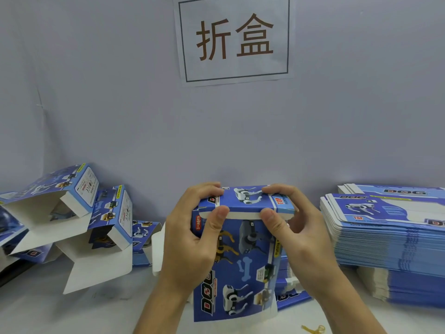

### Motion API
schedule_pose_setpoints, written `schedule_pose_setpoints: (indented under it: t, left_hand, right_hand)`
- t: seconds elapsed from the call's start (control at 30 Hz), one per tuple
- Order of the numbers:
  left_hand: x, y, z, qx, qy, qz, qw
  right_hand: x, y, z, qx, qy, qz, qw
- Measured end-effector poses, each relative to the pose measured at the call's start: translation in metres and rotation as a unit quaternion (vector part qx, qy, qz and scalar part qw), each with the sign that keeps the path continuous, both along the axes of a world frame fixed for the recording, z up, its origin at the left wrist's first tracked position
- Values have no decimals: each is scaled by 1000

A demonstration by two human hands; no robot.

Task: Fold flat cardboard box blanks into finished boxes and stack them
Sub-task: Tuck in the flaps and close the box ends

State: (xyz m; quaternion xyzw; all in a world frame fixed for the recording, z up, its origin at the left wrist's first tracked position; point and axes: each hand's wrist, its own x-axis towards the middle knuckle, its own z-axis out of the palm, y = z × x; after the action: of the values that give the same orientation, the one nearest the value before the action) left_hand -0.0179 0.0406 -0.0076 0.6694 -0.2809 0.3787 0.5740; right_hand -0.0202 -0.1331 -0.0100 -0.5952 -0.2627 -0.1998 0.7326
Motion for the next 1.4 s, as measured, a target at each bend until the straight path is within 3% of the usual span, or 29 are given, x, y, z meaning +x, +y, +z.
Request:
schedule_pose_setpoints:
  t: [0.13, 0.27, 0.47, 0.73, 0.9, 1.2, 1.4]
  left_hand:
    - [1, -7, -2, -2, -48, 45, 998]
    - [-2, -9, 2, -68, 20, -13, 997]
    - [-7, -2, 15, -90, 44, -93, 991]
    - [-7, -4, 15, -74, 109, -159, 978]
    - [-10, -8, 17, -74, 75, -104, 989]
    - [-11, -8, 16, -96, 83, -111, 986]
    - [-12, -3, 13, -118, 91, -186, 971]
  right_hand:
    - [3, 1, -3, 4, -4, -15, 1000]
    - [5, -5, -5, 30, 28, 60, 997]
    - [2, -3, 10, 0, -23, -47, 999]
    - [-2, 3, 14, 53, 19, -5, 998]
    - [-5, 3, 16, 31, 14, -34, 999]
    - [-3, -4, 13, 50, 8, 22, 998]
    - [-5, -5, 10, 97, 48, 97, 989]
